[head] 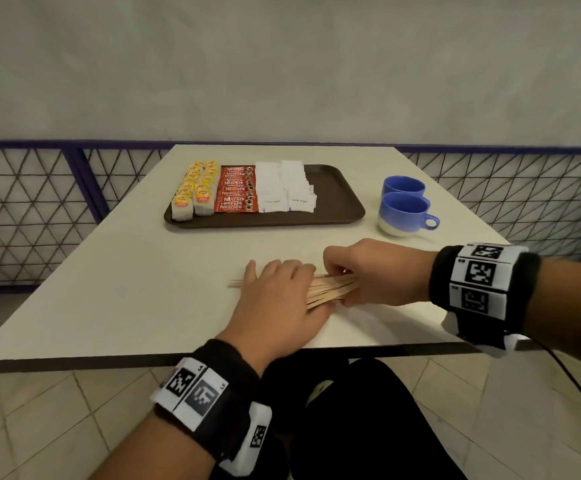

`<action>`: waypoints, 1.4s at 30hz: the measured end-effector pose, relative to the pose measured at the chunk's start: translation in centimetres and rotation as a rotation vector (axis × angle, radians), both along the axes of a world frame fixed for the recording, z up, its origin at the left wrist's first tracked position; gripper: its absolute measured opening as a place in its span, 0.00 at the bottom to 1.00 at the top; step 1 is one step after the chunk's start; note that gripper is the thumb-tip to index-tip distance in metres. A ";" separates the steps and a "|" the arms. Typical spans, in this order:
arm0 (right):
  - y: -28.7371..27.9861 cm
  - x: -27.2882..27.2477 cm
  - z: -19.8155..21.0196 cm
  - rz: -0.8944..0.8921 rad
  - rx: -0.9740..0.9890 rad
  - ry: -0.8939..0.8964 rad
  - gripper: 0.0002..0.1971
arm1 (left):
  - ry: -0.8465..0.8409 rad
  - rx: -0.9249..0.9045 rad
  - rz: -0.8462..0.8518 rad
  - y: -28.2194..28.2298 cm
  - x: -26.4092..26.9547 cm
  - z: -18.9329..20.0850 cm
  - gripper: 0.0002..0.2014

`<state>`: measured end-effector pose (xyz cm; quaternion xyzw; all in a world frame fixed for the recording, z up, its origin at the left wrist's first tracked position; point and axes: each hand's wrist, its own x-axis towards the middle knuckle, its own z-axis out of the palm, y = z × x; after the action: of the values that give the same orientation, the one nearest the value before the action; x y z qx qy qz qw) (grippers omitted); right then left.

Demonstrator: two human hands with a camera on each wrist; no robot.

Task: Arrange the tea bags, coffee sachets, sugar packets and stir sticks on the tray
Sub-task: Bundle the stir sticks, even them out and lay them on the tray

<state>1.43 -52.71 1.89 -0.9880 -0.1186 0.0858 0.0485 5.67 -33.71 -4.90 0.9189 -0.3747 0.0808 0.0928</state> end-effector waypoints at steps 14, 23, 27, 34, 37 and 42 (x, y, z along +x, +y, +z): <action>2.8 4.2 1.3 -0.020 -0.262 0.228 0.11 | 0.072 -0.189 0.035 0.1 0.4 -0.7 0.14; 2.9 4.1 -0.8 0.039 -0.282 0.026 0.10 | 0.039 -0.233 0.133 0.3 0.0 -0.4 0.23; 2.7 4.1 -1.1 0.033 -0.236 -0.006 0.11 | 0.028 -0.242 0.154 0.3 0.0 -0.3 0.21; 2.9 3.7 -1.2 0.056 -0.247 -0.044 0.11 | 0.001 -0.249 0.154 0.4 -0.1 -0.3 0.16; 2.9 3.5 -1.0 0.053 -0.203 -0.027 0.09 | -0.005 -0.242 0.156 0.4 -0.1 -0.4 0.14; 2.8 3.7 -0.3 0.012 -0.141 0.039 0.10 | -0.004 -0.245 0.151 0.3 -0.1 -0.4 0.12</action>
<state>5.10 -49.96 1.61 -0.9864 -0.1172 0.1136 -0.0192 5.56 -33.41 -5.29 0.9261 -0.2923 0.1345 0.1972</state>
